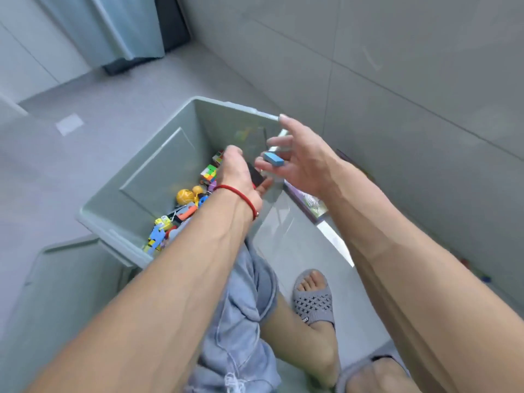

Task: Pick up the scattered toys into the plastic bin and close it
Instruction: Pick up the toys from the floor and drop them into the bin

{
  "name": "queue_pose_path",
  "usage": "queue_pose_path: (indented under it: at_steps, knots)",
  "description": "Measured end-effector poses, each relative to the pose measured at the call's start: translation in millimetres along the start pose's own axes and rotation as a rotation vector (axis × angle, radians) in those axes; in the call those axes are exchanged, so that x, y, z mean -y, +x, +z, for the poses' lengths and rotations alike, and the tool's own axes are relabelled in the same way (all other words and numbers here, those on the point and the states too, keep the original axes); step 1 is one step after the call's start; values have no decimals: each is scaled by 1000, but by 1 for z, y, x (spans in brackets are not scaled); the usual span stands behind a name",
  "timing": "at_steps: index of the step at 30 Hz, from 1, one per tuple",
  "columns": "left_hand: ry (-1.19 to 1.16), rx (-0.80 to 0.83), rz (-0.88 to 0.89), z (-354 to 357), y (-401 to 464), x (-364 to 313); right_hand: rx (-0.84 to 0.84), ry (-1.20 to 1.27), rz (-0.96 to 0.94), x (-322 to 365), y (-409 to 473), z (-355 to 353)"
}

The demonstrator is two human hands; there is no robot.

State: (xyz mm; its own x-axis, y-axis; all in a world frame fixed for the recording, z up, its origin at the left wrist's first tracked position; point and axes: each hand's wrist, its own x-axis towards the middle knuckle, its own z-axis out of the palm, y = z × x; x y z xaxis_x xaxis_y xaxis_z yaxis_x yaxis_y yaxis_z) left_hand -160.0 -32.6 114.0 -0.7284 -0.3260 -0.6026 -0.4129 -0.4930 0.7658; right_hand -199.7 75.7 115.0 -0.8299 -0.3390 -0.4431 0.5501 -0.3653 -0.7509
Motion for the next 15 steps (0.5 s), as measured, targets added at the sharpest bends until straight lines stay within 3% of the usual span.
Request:
queue_pose_path:
  at_steps: [2,5,10,12,15]
  knots:
    - [-16,-122,119,-24,2,-42,41,41,26,19,9,37]
    - [92,-200,186,-50,4,-78,42,-187,13,35,2,57]
    - [362,-214,297,-24,-2,-51,-30,-624,-60,27,-39,-21]
    - [490,-119,332,5,-5,-20,-145,-707,-7,13,-57,-82]
    - [671,146,247,57,-20,37,-365,-742,138,-16,-100,-184]
